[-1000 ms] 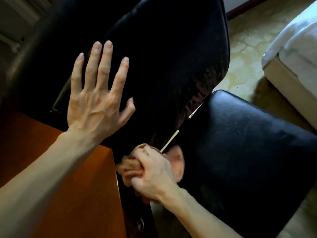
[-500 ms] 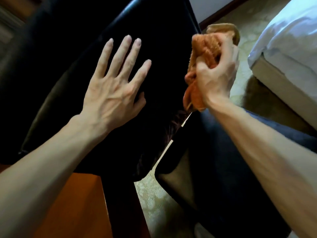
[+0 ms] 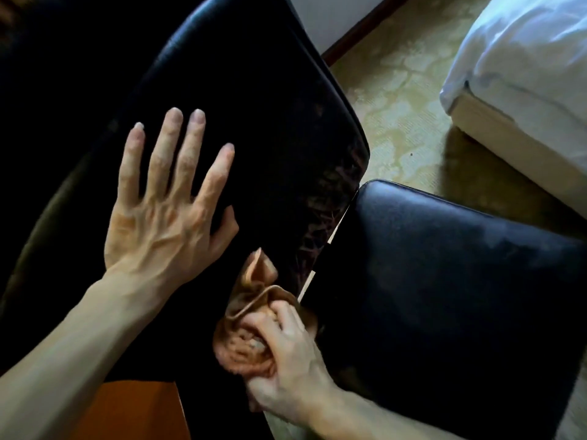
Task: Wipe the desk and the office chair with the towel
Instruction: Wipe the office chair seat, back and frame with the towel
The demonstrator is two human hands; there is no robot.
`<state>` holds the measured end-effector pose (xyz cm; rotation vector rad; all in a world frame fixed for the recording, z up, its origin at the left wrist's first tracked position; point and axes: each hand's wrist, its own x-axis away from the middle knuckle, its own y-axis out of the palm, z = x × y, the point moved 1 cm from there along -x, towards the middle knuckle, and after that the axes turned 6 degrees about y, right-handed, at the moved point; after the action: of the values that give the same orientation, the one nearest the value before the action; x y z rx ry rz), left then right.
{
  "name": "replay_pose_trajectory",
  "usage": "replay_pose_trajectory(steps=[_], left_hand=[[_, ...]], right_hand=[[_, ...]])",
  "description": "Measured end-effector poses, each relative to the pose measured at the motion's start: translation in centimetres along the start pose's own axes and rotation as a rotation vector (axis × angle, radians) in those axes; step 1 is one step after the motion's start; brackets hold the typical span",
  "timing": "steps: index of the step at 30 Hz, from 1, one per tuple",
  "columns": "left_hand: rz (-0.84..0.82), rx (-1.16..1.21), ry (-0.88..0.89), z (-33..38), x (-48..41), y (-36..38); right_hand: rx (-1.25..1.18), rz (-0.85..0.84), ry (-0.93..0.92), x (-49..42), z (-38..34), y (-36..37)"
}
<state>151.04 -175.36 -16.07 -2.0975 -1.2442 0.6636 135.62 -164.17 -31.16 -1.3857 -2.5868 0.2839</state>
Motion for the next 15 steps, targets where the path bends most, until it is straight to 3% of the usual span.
replay_pose_trajectory(steps=[2, 4, 9, 12, 15], left_hand=[[0.007, -0.001, -0.001, 0.1, 0.0, 0.0], [0.008, -0.002, -0.003, 0.1, -0.1, 0.1], [0.041, 0.004, -0.011, 0.1, -0.3, 0.1], [0.054, -0.007, -0.005, 0.0, -0.4, 0.4], [0.065, -0.01, -0.006, -0.1, -0.5, 0.8]], right_hand=[[-0.229, 0.068, 0.048, -0.5, 0.4, -1.4], [-0.427, 0.282, 0.089, -2.6, 0.2, -4.2], [-0.36, 0.886, 0.168, -12.8, 0.5, -14.3], [-0.31, 0.887, 0.328, -17.0, 1.8, -17.3], [-0.151, 0.814, 0.452, -15.9, 2.3, -14.1]])
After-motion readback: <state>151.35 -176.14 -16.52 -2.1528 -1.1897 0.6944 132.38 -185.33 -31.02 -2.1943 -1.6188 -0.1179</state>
